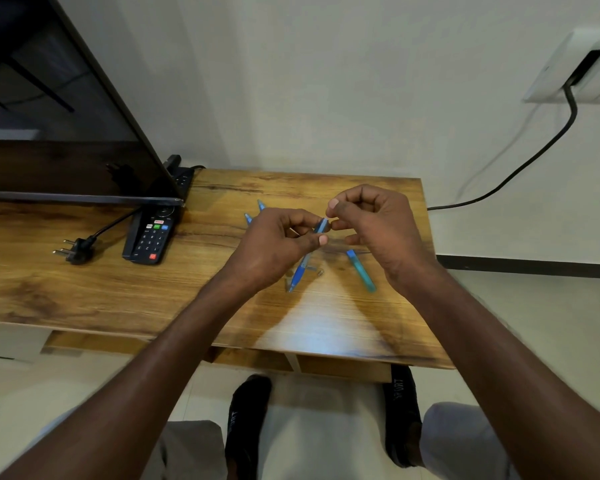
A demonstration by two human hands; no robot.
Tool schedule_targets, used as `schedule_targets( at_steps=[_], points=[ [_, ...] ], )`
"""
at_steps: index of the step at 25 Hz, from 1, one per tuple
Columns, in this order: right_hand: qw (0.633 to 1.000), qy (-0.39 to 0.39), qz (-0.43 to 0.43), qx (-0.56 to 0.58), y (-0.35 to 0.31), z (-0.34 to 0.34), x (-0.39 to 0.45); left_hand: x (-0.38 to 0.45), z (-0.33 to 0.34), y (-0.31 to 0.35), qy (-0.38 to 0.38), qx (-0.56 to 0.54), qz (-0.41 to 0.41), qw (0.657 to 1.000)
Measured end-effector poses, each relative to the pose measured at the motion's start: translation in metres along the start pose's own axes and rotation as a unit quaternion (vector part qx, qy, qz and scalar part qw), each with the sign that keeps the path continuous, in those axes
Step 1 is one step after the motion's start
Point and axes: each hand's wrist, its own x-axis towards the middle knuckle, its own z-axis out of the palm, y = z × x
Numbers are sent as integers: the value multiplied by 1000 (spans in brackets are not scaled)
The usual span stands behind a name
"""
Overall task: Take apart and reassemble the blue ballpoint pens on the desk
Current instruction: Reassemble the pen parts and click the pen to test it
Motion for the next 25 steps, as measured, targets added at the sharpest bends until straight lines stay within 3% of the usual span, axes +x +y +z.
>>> schedule_targets(
  at_steps=[9, 15, 19, 25],
  points=[
    [998, -33, -39, -44, 2, 5, -1, 1, -3, -1, 11, -15, 17, 1000],
    [999, 7, -4, -53, 9, 2, 3, 1, -9, 1, 33, -15, 9, 999],
    [978, 3, -5, -206, 19, 3, 3, 2, -23, -6, 10, 53, -35, 998],
    [898, -47, -54, -435, 41, 26, -9, -1, -29, -11, -36, 120, -87, 988]
  ],
)
